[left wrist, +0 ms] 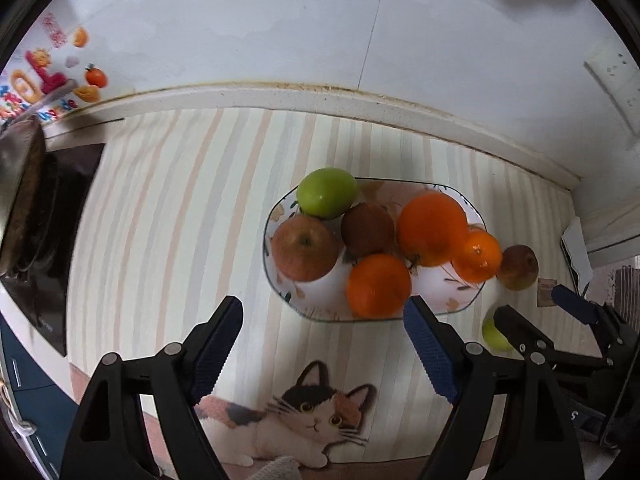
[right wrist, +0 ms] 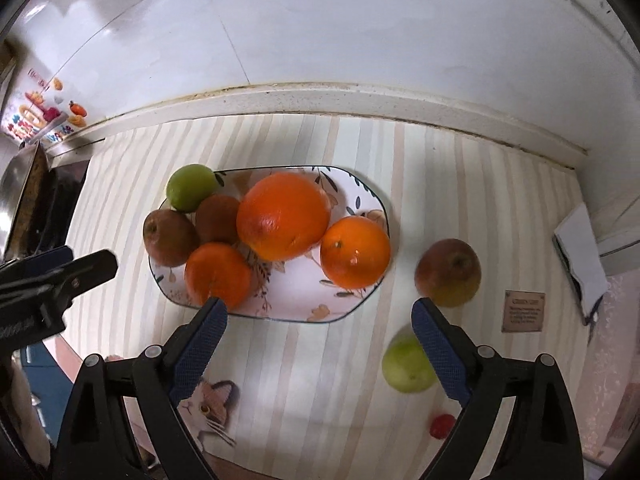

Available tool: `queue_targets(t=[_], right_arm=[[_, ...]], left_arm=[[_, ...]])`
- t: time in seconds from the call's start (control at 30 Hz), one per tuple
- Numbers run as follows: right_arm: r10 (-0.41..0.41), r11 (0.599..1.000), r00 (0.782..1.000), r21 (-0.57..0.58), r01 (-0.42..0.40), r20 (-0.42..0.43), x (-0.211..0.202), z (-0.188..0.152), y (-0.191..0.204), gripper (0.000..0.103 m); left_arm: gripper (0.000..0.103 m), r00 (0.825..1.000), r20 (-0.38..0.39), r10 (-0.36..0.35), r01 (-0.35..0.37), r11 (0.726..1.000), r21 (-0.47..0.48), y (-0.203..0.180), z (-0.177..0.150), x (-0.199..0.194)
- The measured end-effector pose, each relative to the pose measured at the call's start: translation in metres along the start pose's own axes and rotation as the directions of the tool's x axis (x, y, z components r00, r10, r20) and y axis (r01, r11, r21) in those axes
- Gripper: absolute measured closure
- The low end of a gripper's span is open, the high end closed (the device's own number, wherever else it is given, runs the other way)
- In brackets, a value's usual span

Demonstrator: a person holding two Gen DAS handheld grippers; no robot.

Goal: Organize fruits

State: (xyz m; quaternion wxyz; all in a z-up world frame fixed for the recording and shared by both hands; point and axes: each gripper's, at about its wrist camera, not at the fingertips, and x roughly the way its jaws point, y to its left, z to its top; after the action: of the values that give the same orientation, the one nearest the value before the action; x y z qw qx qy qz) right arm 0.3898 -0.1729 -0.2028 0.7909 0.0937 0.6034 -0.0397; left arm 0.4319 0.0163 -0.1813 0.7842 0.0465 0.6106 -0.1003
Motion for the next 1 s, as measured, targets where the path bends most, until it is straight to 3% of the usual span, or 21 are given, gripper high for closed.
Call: queue_targets(t=[0.47,0.7,1.0], right_arm=[[0.038,0.999,0.986,-0.025,-0.034,0.163,-0.103,-0.042,0.011,0.007],[0.040,0.999,0.971,-0.027,-0.035,0.234,-0.149,-0.064,0.017,0.007],[0.064,0.998,0.960,0.002,-0.067,0.271,-0.177,-0.090,0.022,0.007]], left_arm=[[0.021,0.981,0.195,-0.009,0.005,1.000,0.021,-0.008,-0.053,-0.095],[0.021,0.967,0.251,-0.041,0.036,0.999,0.026,-0.005,-0.074,-0.129],[0.021,0.956,0.285,-0.074,0.066,0.997,0.040,-0.002,-0.091,-0.150]])
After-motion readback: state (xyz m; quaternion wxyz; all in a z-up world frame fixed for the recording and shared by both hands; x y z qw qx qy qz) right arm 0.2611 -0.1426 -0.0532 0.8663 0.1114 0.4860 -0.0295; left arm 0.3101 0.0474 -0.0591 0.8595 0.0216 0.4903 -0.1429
